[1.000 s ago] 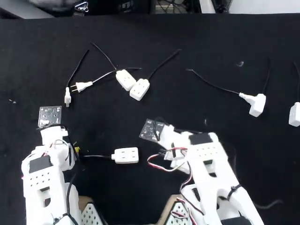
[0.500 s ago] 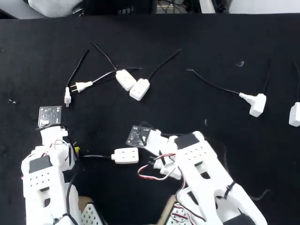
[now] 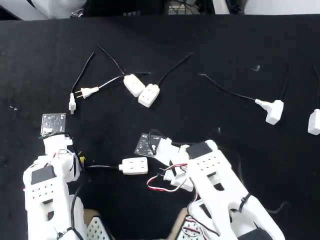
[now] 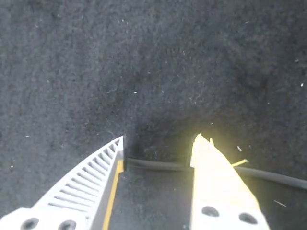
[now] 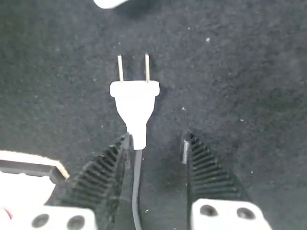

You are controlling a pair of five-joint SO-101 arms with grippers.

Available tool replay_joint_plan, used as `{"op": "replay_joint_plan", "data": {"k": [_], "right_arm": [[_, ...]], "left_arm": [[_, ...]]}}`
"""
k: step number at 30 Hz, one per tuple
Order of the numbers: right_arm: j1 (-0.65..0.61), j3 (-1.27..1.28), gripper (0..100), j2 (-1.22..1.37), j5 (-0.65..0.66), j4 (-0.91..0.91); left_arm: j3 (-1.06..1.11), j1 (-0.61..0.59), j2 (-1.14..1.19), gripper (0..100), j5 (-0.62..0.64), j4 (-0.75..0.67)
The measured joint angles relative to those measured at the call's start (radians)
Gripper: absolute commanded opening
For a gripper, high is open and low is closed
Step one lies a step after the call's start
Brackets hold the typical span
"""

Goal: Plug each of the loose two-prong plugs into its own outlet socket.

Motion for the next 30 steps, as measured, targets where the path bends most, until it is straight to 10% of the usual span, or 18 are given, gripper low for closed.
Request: {"op": "replay_joint_plan", "data": {"k": [24,30], "right_arm": [[0.003,0.035,1.0,-0.029,0.0,-0.081],[-0.003,-0.106,1.0,-0.219,-0.107,-0.035]], "left_arm": [[-0.003,0.0,0.0,23,0.0,0.005],[-0.232,0.052,0.002,23,0.009,0.204]]}}
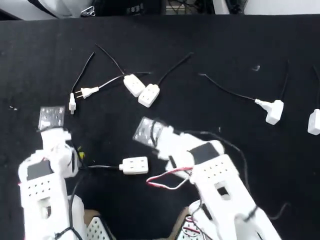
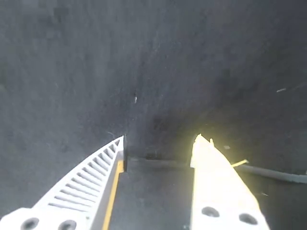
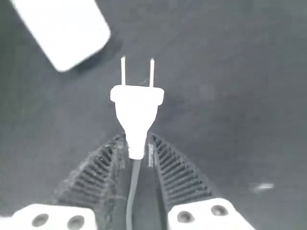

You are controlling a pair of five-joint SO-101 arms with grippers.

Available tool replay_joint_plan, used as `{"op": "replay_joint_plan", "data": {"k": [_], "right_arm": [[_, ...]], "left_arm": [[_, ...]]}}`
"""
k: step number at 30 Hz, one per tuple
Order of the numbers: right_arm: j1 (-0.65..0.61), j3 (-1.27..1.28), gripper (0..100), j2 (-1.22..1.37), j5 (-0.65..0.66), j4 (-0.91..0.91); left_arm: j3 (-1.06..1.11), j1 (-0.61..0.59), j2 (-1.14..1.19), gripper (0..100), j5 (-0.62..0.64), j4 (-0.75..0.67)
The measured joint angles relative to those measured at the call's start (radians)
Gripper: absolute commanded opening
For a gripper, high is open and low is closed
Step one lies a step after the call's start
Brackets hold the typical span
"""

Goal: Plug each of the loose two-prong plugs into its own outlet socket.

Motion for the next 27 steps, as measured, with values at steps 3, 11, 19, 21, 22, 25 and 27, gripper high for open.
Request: {"op": "replay_joint_plan", "data": {"k": [3,11,19,21,22,25,27], "right_arm": [[-0.002,-0.023,1.0,-0.104,-0.063,-0.029],[-0.072,0.043,1.0,-0.235,-0.173,-0.324],[-0.084,0.115,1.0,-0.244,-0.448,-0.508],[-0.084,0.138,1.0,-0.244,-0.508,-0.537],[-0.084,0.147,1.0,-0.244,-0.523,-0.552],[-0.086,0.167,1.0,-0.244,-0.537,-0.592],[-0.086,0.167,1.0,-0.244,-0.54,-0.601]], "left_arm": [[-0.17,0.094,0.0,23,0.06,0.089],[-0.543,0.367,-0.002,23,0.295,0.115],[-0.554,0.598,-0.002,23,0.368,-0.028],[-0.517,0.651,-0.002,23,0.374,-0.077],[-0.497,0.671,-0.002,23,0.385,-0.101],[-0.456,0.724,-0.002,23,0.434,-0.161],[-0.445,0.758,-0.002,23,0.445,-0.187]]}}
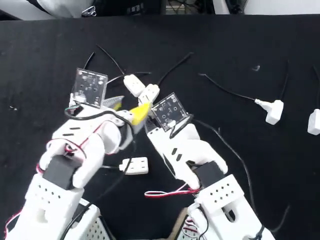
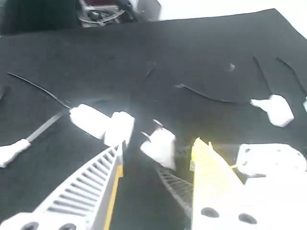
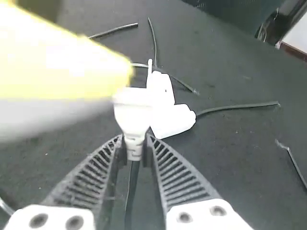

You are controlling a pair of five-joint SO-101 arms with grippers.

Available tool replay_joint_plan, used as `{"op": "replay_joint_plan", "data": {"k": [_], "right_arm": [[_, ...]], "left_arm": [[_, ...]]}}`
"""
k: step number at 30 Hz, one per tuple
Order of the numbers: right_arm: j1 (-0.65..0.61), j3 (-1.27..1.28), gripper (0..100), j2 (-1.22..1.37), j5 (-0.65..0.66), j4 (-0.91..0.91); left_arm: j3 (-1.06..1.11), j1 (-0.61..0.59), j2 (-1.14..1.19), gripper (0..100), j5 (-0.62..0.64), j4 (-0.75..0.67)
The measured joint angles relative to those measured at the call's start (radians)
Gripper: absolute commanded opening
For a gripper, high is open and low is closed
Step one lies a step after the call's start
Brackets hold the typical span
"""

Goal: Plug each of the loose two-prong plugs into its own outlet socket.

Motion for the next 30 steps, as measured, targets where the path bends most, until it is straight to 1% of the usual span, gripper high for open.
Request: {"op": "replay_joint_plan", "data": {"k": [3,5,8,10,12,15,18,24,30], "right_arm": [[0.0,0.0,1.0,0.0,0.0,-0.002],[0.0,0.0,1.0,0.0,-0.003,-0.002],[0.0,0.0,1.0,0.0,-0.008,-0.002],[0.0,0.0,1.0,0.0,-0.008,0.002],[0.0,-0.005,1.0,0.0,-0.008,0.034],[0.0,-0.032,1.0,0.0,-0.008,0.084],[0.0,-0.037,1.0,0.0,-0.008,0.095],[0.002,-0.037,1.0,0.002,-0.008,0.097],[0.0,-0.035,1.0,0.002,-0.008,0.1]], "left_arm": [[0.003,0.009,0.0,23,0.003,-0.029],[0.003,0.009,0.0,23,-0.017,-0.037],[0.034,0.009,0.002,23,-0.101,-0.049],[0.066,0.011,0.002,23,-0.161,-0.084],[0.1,-0.02,0.002,23,-0.195,-0.132],[0.114,-0.071,0.026,23,-0.21,-0.184],[0.115,-0.086,0.081,23,-0.21,-0.206],[0.086,-0.095,0.212,23,-0.215,-0.212],[0.069,-0.13,0.258,23,-0.216,-0.212]]}}
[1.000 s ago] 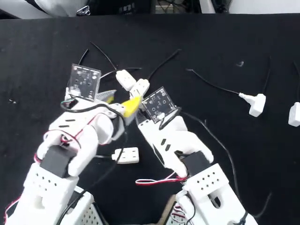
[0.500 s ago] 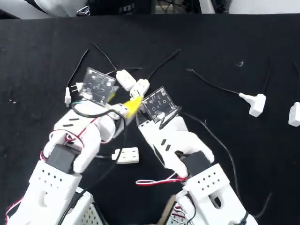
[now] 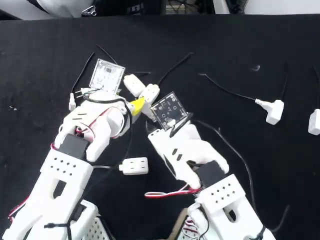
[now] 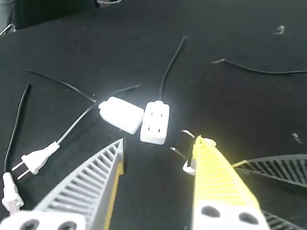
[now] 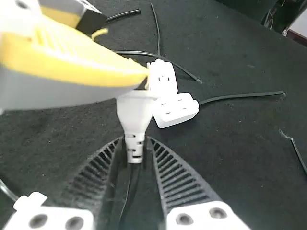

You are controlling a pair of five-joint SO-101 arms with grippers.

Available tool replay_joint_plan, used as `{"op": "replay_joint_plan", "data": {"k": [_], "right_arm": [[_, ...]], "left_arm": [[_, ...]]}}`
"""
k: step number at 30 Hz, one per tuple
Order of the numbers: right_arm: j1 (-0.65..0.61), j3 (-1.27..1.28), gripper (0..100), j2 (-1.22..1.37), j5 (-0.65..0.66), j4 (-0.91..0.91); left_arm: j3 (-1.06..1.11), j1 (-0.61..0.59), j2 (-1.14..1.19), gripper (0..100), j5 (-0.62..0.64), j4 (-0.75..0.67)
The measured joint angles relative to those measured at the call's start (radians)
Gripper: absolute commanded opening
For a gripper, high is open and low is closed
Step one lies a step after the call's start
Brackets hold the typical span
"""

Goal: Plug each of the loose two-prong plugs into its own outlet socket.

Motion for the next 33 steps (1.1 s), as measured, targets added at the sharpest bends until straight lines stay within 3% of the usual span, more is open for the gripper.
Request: {"op": "replay_joint_plan", "data": {"k": [7,15,19,33], "right_arm": [[-0.006,-0.003,1.0,0.0,0.0,0.0],[-0.006,-0.003,1.0,0.0,0.0,0.0],[-0.006,-0.003,1.0,0.0,0.0,0.0],[-0.006,-0.081,1.1,-0.002,0.0,0.087]], "left_arm": [[-0.051,-0.017,0.005,23,-0.002,0.009],[-0.181,-0.015,0.005,23,-0.002,0.137],[-0.184,0.041,0.012,23,-0.002,0.195],[-0.104,0.025,0.11,23,0.0,0.081]]}}
